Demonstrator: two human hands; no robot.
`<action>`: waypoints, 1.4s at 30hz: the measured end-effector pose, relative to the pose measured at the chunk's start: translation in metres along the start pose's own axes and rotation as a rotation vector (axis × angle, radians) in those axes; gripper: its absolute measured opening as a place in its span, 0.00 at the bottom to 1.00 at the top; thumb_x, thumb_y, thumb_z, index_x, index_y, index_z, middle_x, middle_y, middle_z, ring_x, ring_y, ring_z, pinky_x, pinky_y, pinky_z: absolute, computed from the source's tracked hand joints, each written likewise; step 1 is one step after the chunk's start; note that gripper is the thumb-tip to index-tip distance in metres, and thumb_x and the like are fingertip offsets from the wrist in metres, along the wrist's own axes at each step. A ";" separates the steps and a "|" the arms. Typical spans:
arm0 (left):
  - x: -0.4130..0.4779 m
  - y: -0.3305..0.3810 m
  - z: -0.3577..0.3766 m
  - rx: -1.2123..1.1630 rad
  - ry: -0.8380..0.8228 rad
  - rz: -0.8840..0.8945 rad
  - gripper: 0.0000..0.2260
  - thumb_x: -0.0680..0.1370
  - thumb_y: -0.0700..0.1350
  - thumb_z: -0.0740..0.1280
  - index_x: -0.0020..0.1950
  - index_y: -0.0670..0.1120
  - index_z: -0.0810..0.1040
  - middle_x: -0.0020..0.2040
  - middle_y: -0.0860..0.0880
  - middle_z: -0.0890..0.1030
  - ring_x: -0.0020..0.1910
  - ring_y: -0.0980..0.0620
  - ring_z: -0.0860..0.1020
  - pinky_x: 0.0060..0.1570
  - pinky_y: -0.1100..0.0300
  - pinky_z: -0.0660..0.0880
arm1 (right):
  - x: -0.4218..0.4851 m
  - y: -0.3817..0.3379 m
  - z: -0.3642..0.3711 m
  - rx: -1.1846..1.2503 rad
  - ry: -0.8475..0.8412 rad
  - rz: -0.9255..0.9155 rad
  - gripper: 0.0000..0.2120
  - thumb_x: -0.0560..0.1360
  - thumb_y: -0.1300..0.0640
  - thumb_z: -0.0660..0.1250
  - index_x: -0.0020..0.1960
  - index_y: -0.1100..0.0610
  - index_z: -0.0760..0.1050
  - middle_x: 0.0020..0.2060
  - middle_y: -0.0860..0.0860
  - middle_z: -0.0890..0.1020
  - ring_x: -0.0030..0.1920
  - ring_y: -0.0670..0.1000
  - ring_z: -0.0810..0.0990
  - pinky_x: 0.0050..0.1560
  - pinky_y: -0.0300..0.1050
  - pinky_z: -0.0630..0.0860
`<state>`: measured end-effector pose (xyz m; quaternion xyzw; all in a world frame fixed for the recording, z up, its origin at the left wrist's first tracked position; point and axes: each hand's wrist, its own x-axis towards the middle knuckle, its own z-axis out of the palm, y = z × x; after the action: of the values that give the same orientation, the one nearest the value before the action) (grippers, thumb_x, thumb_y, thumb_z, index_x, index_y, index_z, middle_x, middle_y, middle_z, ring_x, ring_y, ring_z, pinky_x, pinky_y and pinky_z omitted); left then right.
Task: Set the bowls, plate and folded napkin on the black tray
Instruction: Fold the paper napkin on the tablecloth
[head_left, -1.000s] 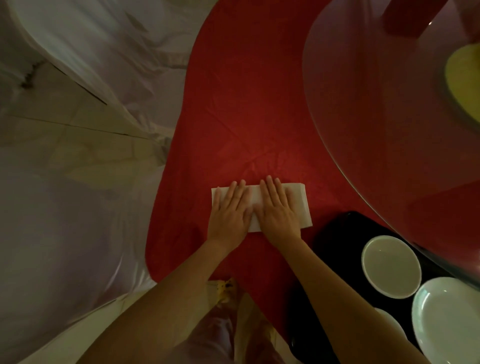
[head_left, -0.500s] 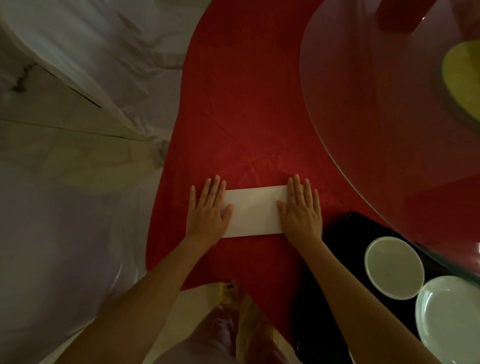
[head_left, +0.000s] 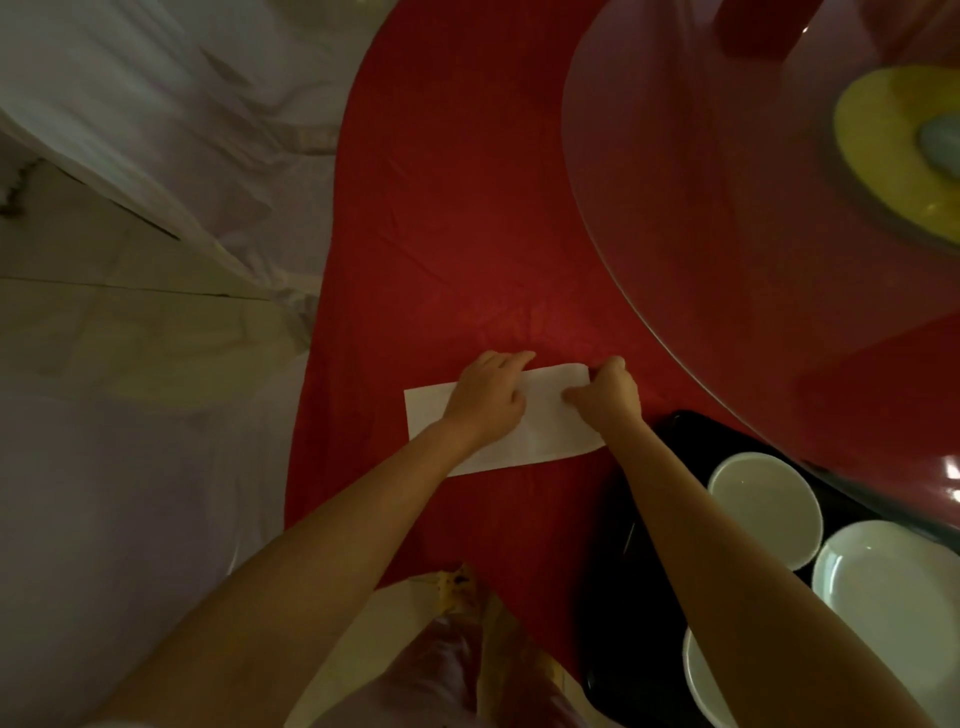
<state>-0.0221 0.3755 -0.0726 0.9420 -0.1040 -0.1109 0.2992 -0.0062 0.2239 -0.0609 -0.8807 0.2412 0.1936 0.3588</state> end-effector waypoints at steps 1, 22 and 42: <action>0.007 0.001 -0.006 -0.006 -0.025 0.003 0.22 0.75 0.39 0.61 0.69 0.44 0.67 0.63 0.44 0.76 0.63 0.46 0.71 0.64 0.50 0.68 | 0.001 -0.001 -0.002 0.033 -0.028 0.007 0.22 0.70 0.62 0.69 0.60 0.64 0.66 0.57 0.59 0.74 0.48 0.53 0.73 0.41 0.43 0.70; 0.045 0.067 -0.143 -0.567 0.052 0.227 0.09 0.72 0.40 0.70 0.51 0.49 0.82 0.43 0.57 0.82 0.40 0.68 0.79 0.43 0.73 0.75 | -0.046 -0.082 -0.128 -0.083 0.131 -0.781 0.03 0.69 0.60 0.69 0.38 0.55 0.76 0.27 0.42 0.72 0.28 0.41 0.71 0.28 0.35 0.67; -0.048 -0.030 -0.033 -0.079 -0.170 0.260 0.23 0.75 0.30 0.57 0.67 0.45 0.72 0.69 0.47 0.71 0.71 0.54 0.65 0.74 0.60 0.52 | -0.096 0.049 0.005 -0.561 0.019 -1.021 0.08 0.63 0.64 0.72 0.41 0.56 0.78 0.37 0.49 0.83 0.38 0.52 0.80 0.36 0.46 0.79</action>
<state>-0.0547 0.4296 -0.0568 0.8953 -0.2454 -0.1546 0.3381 -0.1122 0.2248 -0.0412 -0.9485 -0.2712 0.0449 0.1576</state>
